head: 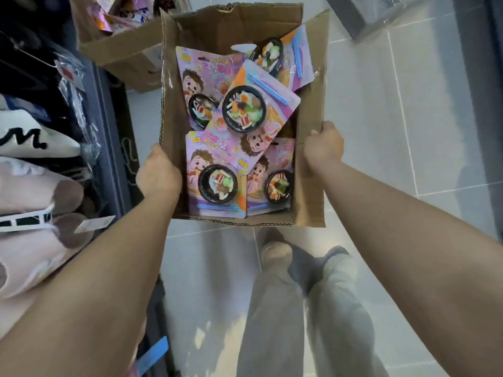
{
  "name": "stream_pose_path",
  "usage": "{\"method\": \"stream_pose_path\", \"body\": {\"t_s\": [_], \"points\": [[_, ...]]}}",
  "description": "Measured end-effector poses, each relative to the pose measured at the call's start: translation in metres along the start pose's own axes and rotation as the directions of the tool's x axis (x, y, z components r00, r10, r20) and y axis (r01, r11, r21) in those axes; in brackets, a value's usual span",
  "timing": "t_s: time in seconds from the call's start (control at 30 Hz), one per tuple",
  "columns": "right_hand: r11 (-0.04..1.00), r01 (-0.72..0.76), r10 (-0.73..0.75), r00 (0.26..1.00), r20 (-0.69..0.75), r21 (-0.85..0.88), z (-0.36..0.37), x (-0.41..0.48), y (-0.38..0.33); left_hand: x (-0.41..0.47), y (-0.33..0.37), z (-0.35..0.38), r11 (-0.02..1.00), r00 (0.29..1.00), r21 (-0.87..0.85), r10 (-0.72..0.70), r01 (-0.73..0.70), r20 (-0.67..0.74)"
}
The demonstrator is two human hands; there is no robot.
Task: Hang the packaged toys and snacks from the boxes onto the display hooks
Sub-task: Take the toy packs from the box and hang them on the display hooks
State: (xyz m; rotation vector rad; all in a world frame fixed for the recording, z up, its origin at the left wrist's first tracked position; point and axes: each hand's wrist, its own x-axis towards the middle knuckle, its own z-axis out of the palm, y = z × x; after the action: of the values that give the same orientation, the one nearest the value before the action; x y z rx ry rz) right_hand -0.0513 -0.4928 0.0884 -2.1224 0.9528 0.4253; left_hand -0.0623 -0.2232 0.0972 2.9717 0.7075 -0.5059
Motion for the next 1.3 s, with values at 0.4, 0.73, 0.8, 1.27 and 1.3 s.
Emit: {"method": "stream_pose_path", "body": {"t_s": [0.4,0.73,0.8,1.27,1.3], "points": [[0.963,0.188,-0.22,0.963,-0.159,-0.193,-0.005,-0.018,-0.001,-0.02,0.024,0.024,0.997,0.997,0.013,0.07,-0.07,-0.026],[0.841,-0.41,0.229,0.861,0.455,0.353,0.039,-0.007,-0.047,0.01,0.046,0.045,0.866,0.888,-0.379,-0.142,0.325,0.438],[0.773,-0.453,0.237,0.856,0.46,0.444,0.045,0.002,-0.044,0.018,0.043,0.047,0.842,0.871,-0.419,-0.112,0.339,0.479],[0.979,-0.197,0.153,0.882,0.445,0.055,0.013,-0.002,-0.03,-0.002,0.042,0.02,0.817,0.982,-0.564,-0.011,0.117,0.188],[1.0,-0.021,0.025,0.935,0.353,-0.015,0.011,-0.002,-0.027,-0.009,0.042,0.014,0.829,0.995,-0.559,0.068,-0.016,0.072]]}}
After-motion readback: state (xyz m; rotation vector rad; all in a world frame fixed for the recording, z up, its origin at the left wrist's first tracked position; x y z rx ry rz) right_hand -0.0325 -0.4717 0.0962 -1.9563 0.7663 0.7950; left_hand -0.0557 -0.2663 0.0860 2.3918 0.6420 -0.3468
